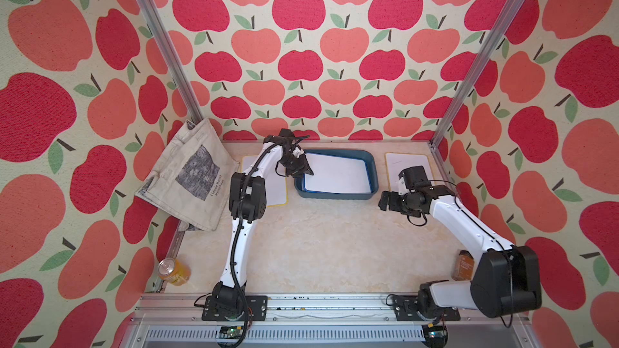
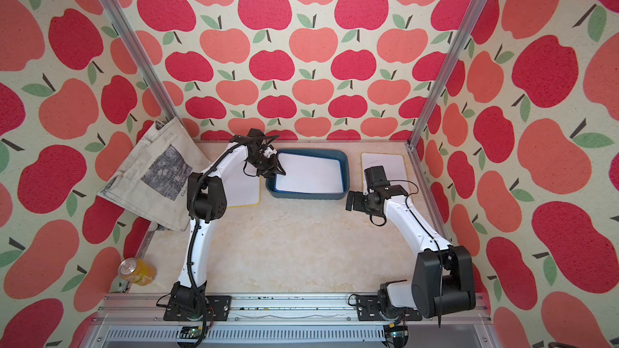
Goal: Put the whiteboard into the storage box
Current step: Place the whiteboard in the storage box.
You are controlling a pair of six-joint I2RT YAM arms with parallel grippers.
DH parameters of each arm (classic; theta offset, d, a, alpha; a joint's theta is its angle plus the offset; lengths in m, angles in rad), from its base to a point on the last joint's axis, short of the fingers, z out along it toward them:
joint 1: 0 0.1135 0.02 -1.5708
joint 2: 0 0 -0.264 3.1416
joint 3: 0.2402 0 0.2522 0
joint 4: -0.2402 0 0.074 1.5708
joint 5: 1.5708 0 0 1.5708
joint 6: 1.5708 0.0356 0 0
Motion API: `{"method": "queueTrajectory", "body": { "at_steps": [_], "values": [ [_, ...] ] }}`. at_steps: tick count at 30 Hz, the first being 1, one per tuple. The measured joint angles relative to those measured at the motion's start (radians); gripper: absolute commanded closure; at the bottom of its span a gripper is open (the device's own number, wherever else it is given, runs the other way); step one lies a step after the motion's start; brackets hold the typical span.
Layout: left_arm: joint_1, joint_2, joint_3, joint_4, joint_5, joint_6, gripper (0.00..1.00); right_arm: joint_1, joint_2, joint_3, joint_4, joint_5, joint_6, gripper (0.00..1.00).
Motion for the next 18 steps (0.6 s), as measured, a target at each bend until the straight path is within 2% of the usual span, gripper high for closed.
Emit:
{"method": "queueTrajectory", "body": {
  "at_steps": [18],
  "values": [
    [-0.048,0.045,0.087,-0.099,-0.159,0.000,0.67,0.000,0.019,-0.058,0.057,-0.063,0.031,0.01]
  ]
}}
